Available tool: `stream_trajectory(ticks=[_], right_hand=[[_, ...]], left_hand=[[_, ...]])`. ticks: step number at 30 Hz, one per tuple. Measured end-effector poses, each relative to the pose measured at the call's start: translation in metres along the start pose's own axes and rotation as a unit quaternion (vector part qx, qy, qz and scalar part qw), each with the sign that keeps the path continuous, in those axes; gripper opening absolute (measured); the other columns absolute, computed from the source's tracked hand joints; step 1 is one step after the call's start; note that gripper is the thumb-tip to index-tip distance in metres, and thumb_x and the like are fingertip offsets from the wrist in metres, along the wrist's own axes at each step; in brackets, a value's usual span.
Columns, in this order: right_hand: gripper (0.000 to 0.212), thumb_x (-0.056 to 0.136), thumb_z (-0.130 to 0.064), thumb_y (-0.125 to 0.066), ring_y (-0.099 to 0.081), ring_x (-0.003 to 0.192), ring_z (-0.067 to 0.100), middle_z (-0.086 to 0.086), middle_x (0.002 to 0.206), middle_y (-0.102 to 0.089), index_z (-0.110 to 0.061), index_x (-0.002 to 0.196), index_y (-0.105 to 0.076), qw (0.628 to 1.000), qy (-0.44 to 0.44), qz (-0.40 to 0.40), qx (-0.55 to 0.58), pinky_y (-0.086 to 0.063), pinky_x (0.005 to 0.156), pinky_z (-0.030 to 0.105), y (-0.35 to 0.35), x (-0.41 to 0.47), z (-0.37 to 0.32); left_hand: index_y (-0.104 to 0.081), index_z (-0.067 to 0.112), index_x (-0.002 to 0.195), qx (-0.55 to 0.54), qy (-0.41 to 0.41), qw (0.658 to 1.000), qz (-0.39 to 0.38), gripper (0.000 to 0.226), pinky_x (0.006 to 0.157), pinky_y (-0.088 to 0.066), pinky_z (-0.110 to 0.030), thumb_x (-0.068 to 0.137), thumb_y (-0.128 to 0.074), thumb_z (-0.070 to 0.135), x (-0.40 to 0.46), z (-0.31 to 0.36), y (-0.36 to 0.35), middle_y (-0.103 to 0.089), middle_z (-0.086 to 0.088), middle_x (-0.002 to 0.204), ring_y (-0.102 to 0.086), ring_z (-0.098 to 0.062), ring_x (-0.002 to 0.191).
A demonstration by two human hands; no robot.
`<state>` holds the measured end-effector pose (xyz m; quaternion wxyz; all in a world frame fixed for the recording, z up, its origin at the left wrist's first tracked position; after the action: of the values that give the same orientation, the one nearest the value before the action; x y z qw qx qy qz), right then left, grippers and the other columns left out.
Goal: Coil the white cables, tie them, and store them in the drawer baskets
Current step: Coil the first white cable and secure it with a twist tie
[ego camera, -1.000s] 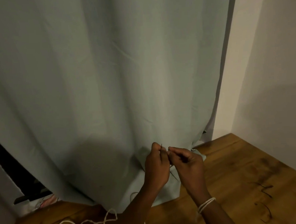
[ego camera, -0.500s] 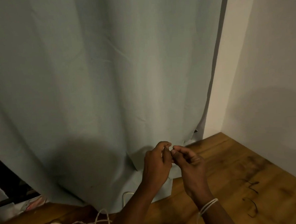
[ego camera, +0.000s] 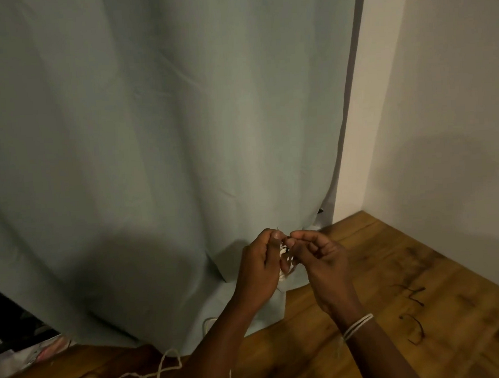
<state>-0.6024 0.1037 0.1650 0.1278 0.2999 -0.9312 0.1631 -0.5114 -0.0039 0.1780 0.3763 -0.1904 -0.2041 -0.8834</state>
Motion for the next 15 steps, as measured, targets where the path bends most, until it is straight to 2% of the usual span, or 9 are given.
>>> stream_trajectory(ticks=[4, 8, 11, 15], right_hand=[[0.013, 0.09, -0.002, -0.064, -0.073, 0.077, 0.017, 0.005, 0.084, -0.077, -0.004, 0.101, -0.073, 0.998, 0.033, -0.005, -0.06, -0.06, 0.072, 0.026, -0.003, 0.0, -0.005], [0.019, 0.089, 0.0, -0.066, -0.074, 0.087, 0.017, 0.002, 0.091, -0.078, -0.009, 0.104, -0.072, 0.997, 0.032, -0.029, -0.072, -0.06, 0.077, 0.026, -0.009, -0.002, -0.005], [0.021, 0.086, 0.003, -0.068, -0.074, 0.089, 0.02, 0.004, 0.092, -0.078, -0.008, 0.103, -0.072, 0.998, 0.016, -0.02, -0.05, -0.061, 0.081, 0.031, -0.011, -0.001, -0.002], [0.018, 0.084, 0.001, -0.071, -0.074, 0.086, 0.024, 0.007, 0.089, -0.077, -0.005, 0.101, -0.074, 0.999, 0.031, 0.031, -0.027, -0.062, 0.079, 0.036, -0.008, -0.003, -0.005]], left_hand=[[-0.063, 0.016, 0.098, -0.006, 0.018, 1.0, -0.004, 0.025, 0.064, -0.054, -0.022, 0.103, -0.041, 0.027, 0.0, -0.006, 0.0, -0.065, 0.007, 0.069, -0.064, -0.007, 0.063], [-0.065, 0.015, 0.096, -0.014, 0.016, 0.999, 0.024, 0.02, 0.057, -0.05, -0.013, 0.102, -0.045, 0.017, -0.003, 0.0, 0.008, -0.066, 0.009, 0.07, -0.065, -0.004, 0.062], [-0.068, 0.013, 0.097, -0.026, 0.024, 0.998, 0.059, 0.019, 0.06, -0.05, -0.011, 0.1, -0.05, 0.02, -0.002, 0.001, 0.015, -0.07, 0.008, 0.076, -0.068, -0.003, 0.07], [-0.07, 0.016, 0.099, -0.052, 0.037, 0.995, 0.073, 0.016, 0.064, -0.052, -0.016, 0.097, -0.056, 0.024, 0.0, -0.002, 0.017, -0.071, 0.004, 0.079, -0.069, -0.01, 0.072]])
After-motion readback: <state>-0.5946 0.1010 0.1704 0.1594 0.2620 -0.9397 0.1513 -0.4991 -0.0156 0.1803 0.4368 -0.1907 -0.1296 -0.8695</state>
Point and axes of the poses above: each hand's wrist, its own x-axis towards the middle knuckle, its own y-axis out of the back of the hand, z = x × y, the point moved 10 cm from there along x, towards the middle knuckle
